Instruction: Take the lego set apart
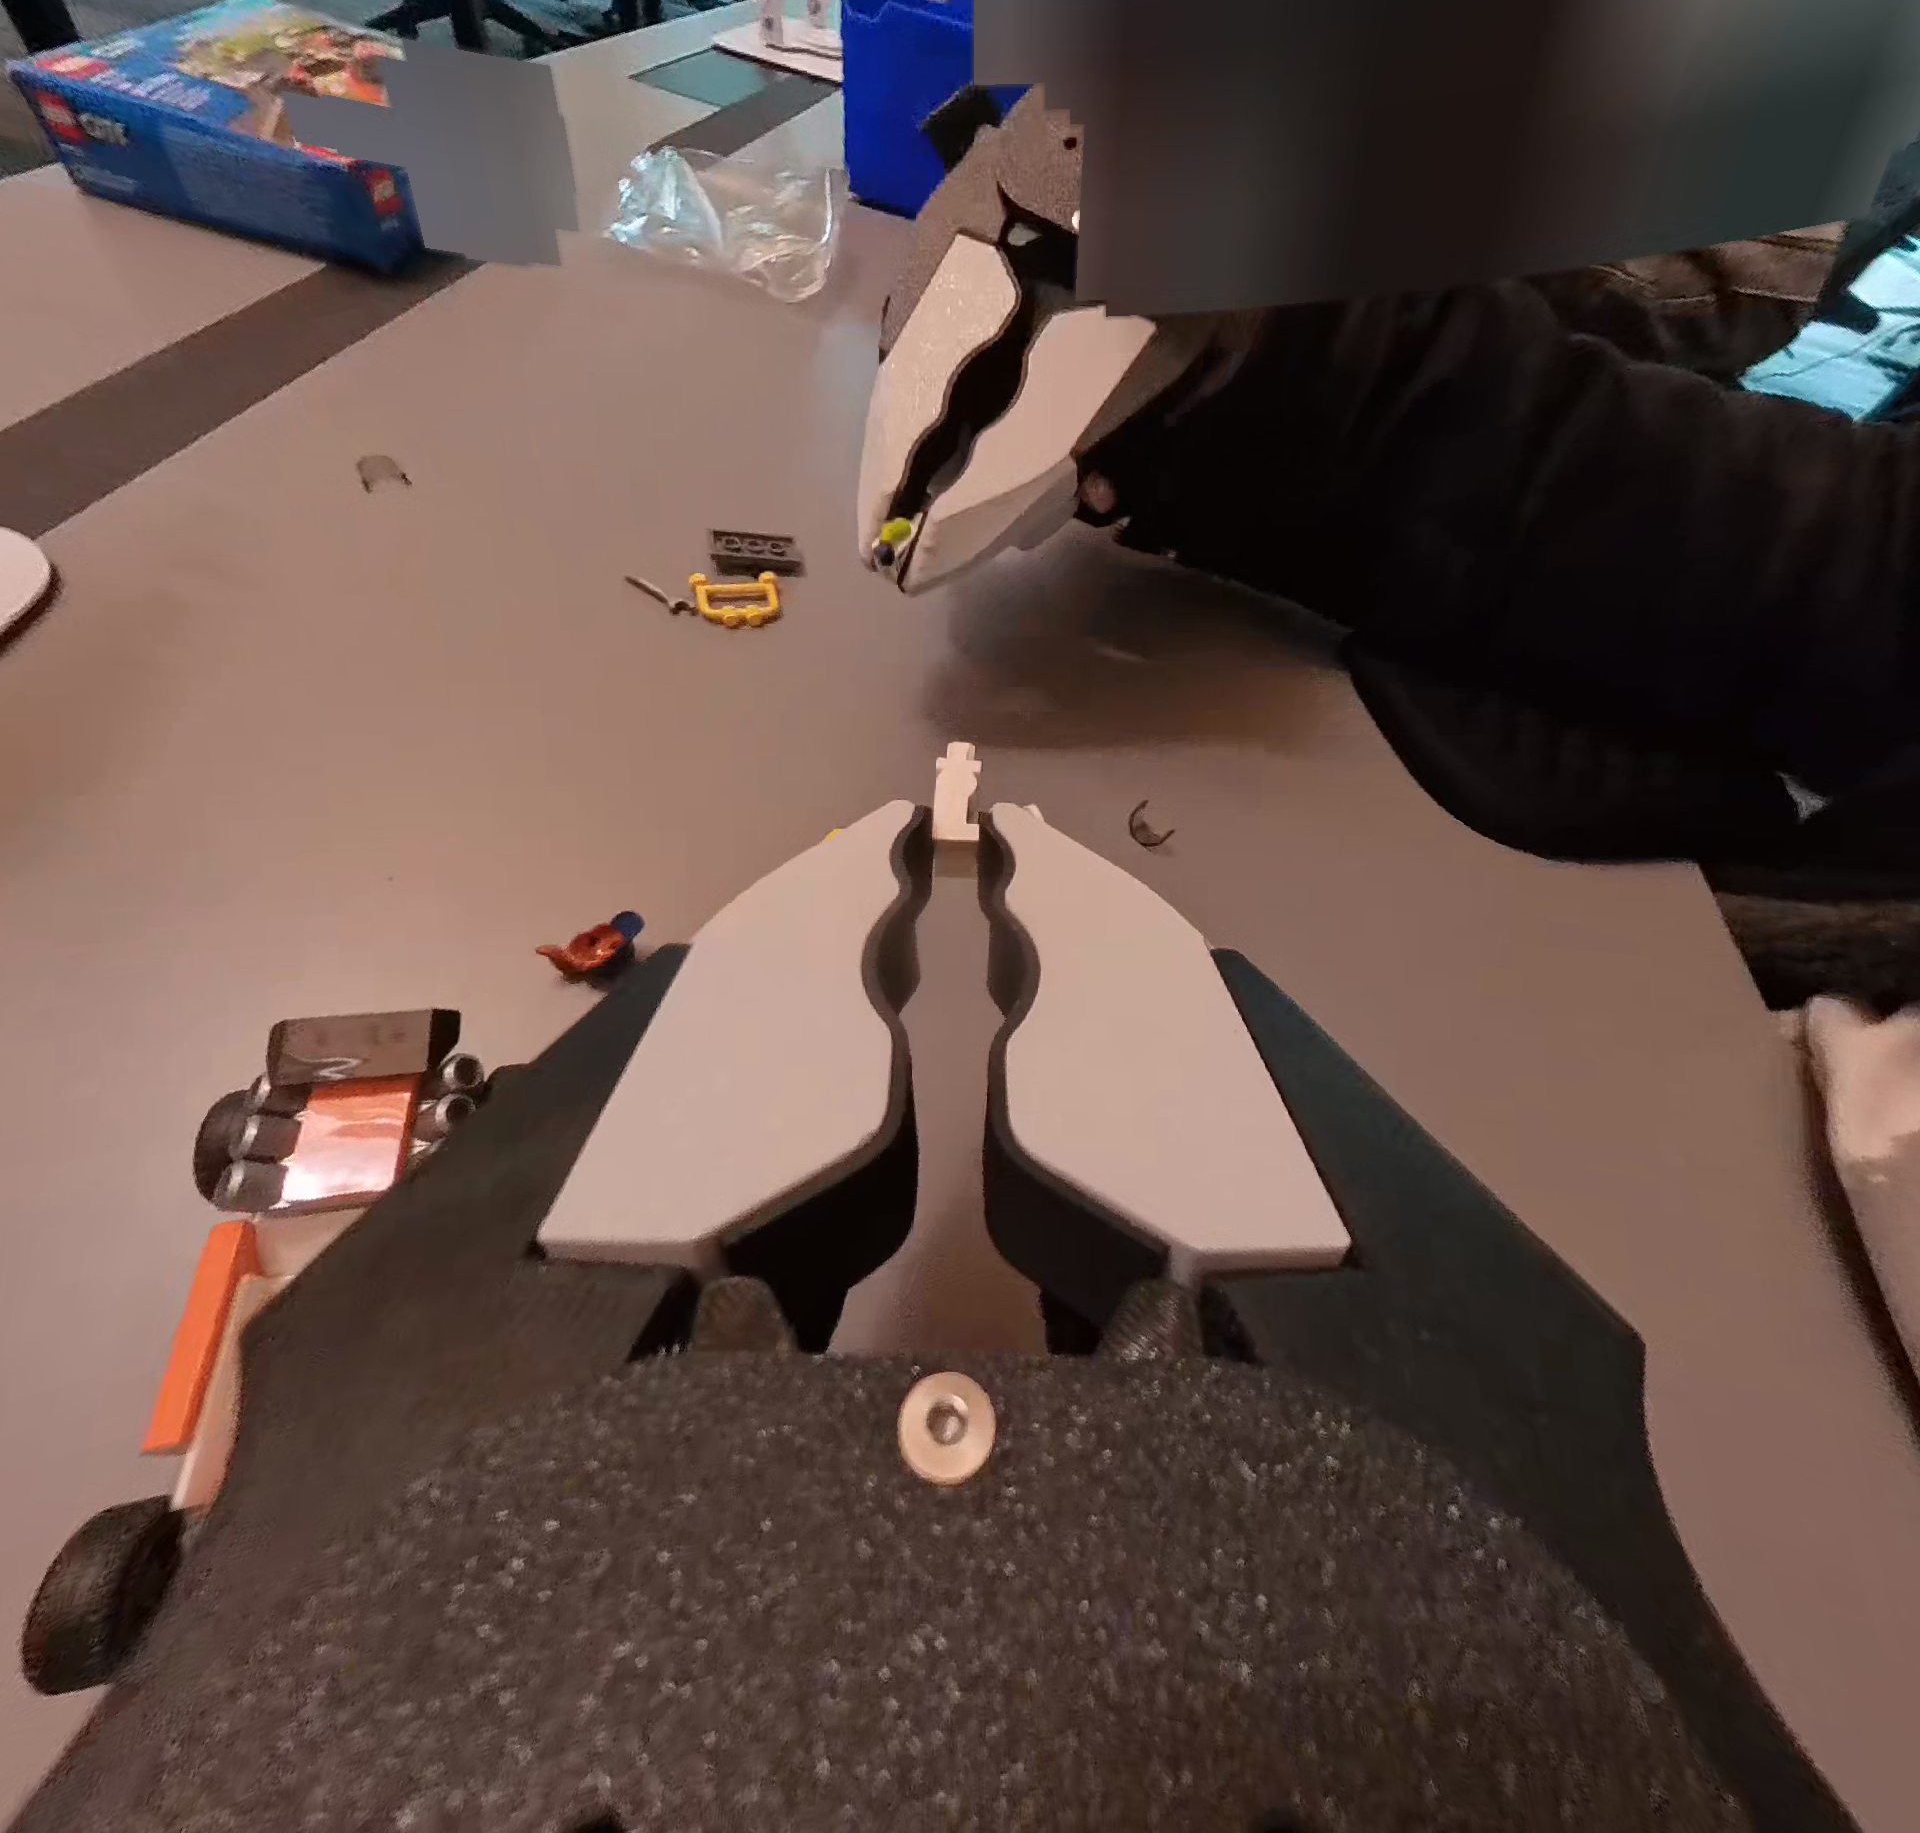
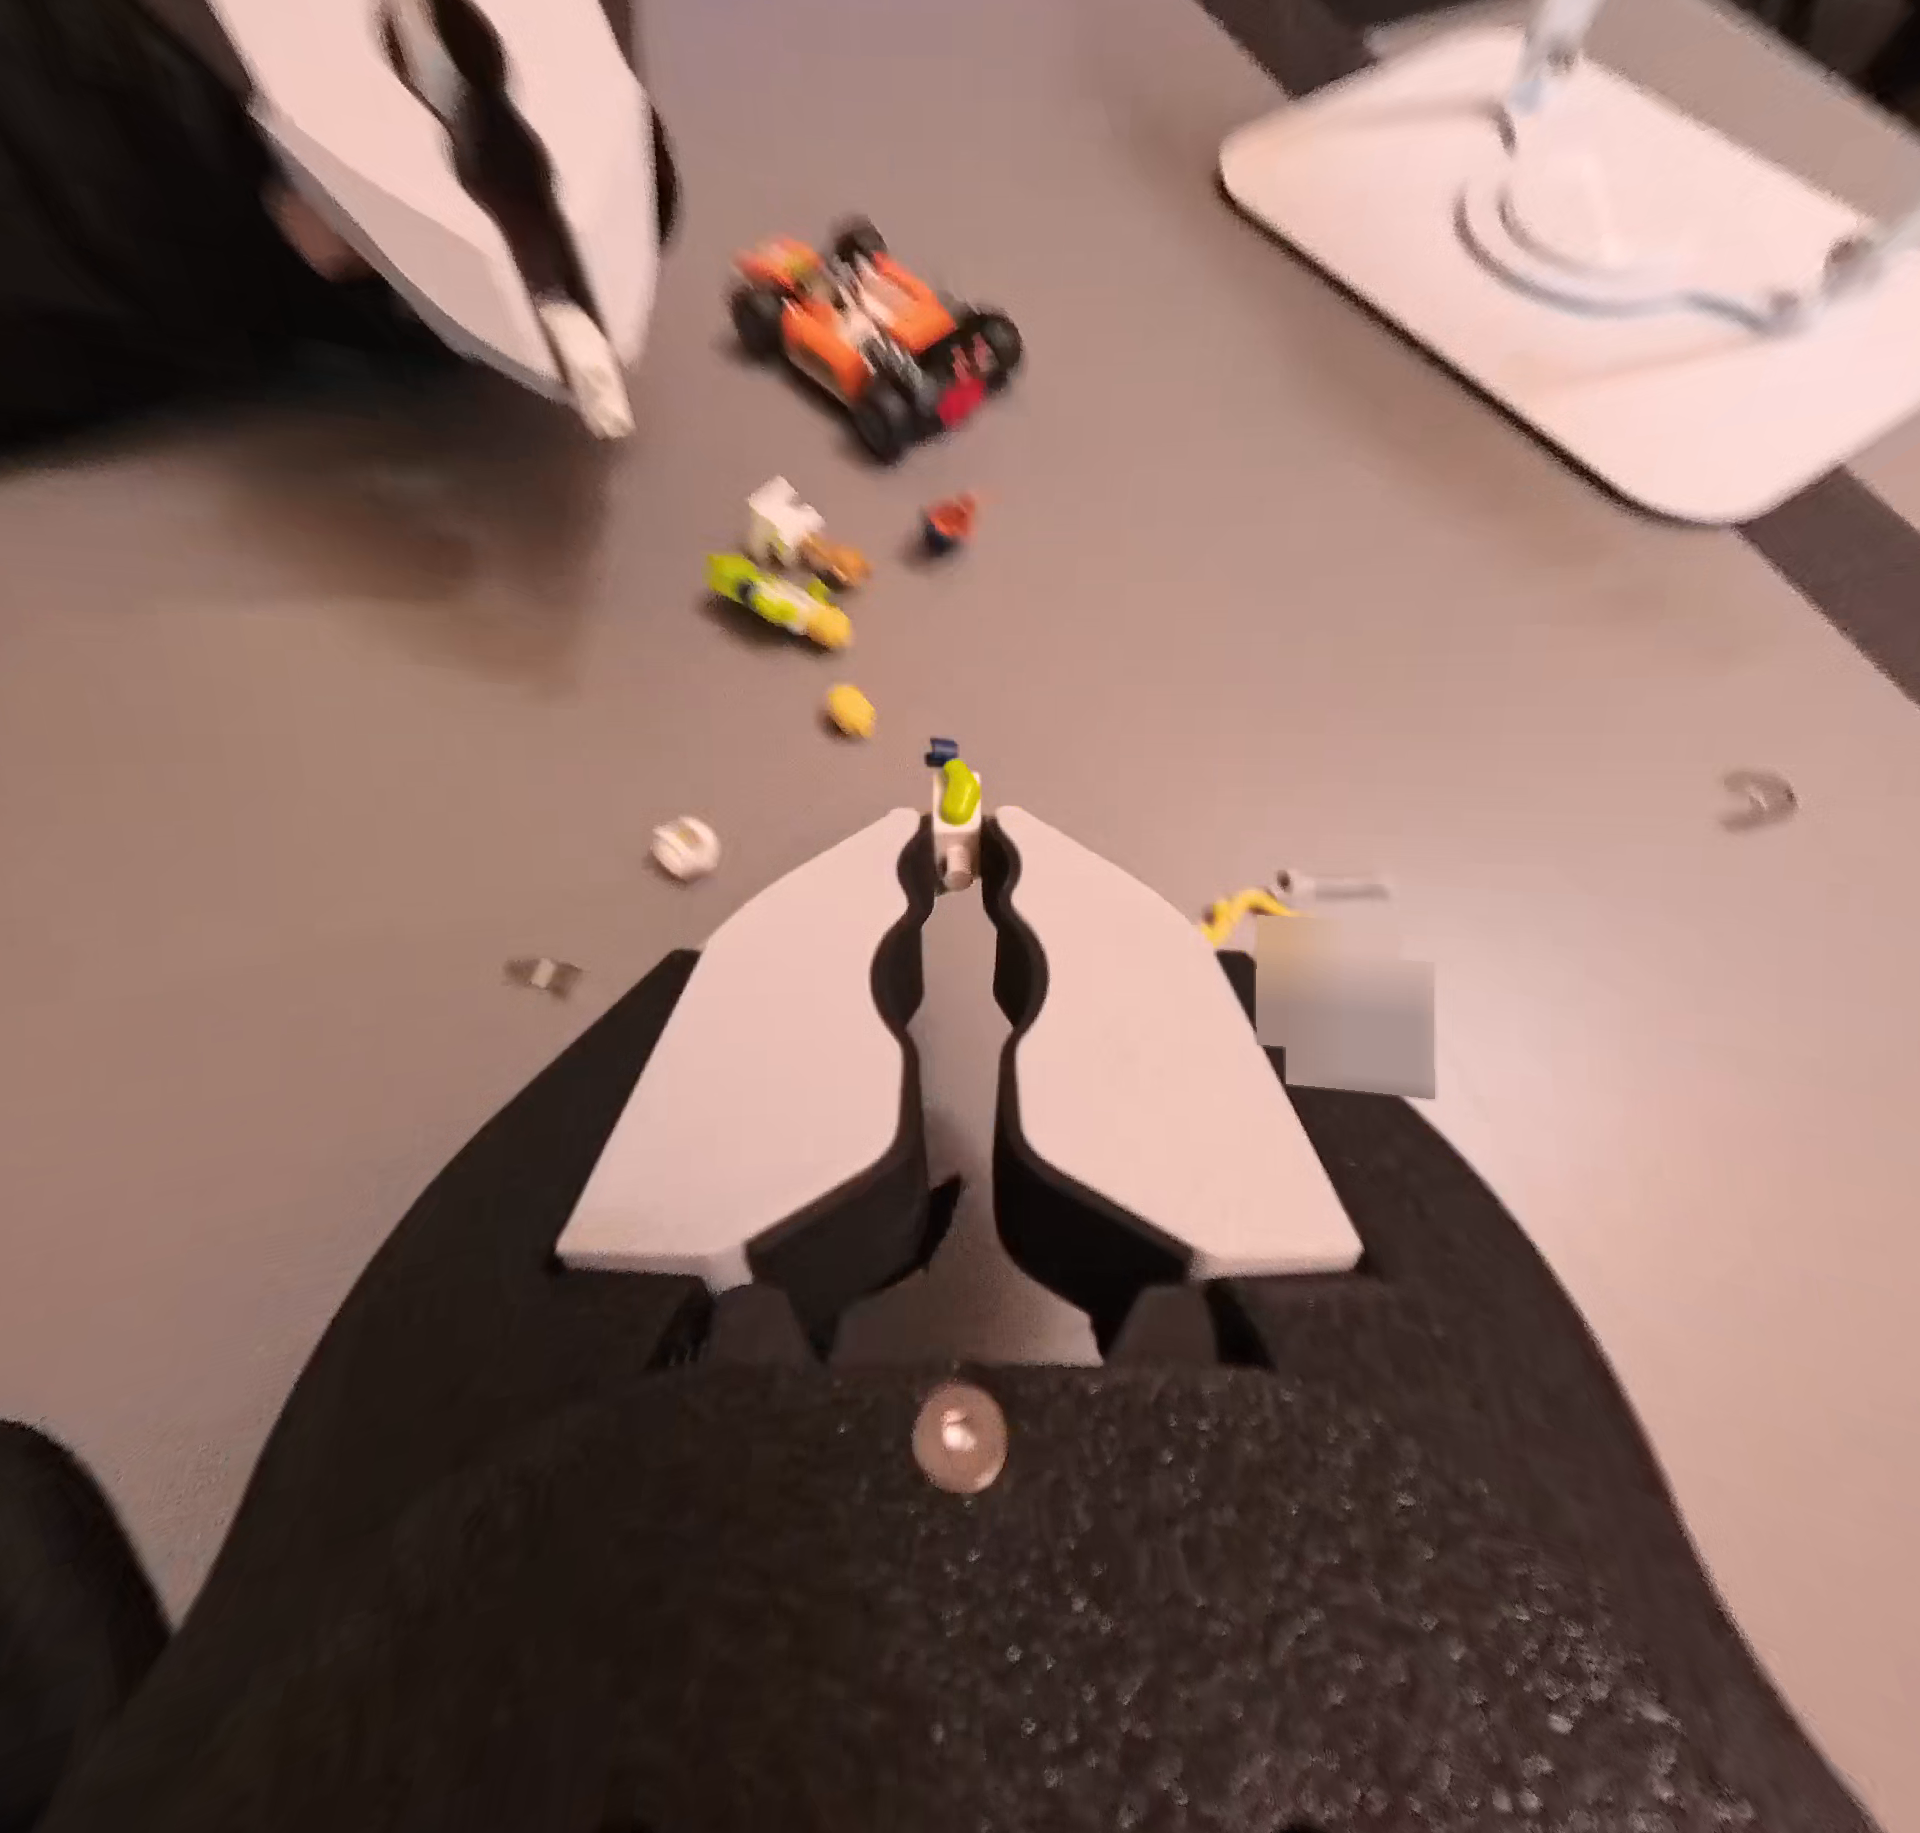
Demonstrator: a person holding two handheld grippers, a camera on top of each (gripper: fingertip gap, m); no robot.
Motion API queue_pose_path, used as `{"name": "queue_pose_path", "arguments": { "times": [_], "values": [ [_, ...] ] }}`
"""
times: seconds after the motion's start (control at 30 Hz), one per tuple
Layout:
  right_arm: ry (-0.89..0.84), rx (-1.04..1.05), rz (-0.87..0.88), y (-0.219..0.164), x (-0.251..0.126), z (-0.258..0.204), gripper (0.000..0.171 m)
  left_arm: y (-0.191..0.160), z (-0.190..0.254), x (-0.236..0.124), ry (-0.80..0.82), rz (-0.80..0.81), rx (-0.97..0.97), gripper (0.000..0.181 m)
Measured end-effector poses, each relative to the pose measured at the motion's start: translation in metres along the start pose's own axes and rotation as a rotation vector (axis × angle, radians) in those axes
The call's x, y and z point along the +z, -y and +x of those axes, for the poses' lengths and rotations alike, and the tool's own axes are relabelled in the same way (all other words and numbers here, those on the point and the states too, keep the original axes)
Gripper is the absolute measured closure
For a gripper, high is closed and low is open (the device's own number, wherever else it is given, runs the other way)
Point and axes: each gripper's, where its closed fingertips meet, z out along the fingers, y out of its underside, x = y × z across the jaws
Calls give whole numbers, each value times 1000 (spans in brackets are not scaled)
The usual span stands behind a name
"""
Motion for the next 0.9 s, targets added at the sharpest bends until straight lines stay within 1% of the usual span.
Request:
{"name": "queue_pose_path", "arguments": {
  "times": [0.1,0.23,0.33,0.4,0.47,0.6,0.67,0.73,0.8,0.9],
  "values": [
    [-61,-26,-125,-23,8,8,163,-10,-3,10,28,-41,-4,173],
    [-63,-56,-195,-33,18,5,160,-21,3,23,34,-95,24,173],
    [-54,-67,-217,-36,22,1,159,-25,6,30,34,-116,34,173],
    [-55,-67,-206,-34,21,1,157,-27,8,33,29,-125,37,173],
    [-31,-60,-155,-23,18,-4,152,-28,9,35,28,-125,44,173],
    [136,-85,6,13,13,-42,148,-24,12,36,8,-98,43,173],
    [218,-104,38,22,15,-61,147,-21,15,36,-1,-77,46,173],
    [260,-116,50,27,20,-73,147,-18,17,36,-15,-61,47,173],
    [265,-127,32,26,26,-77,149,-15,20,36,-26,-43,55,173],
    [265,-133,42,28,32,-79,163,-13,22,36,-31,-29,74,173]
  ]
}}
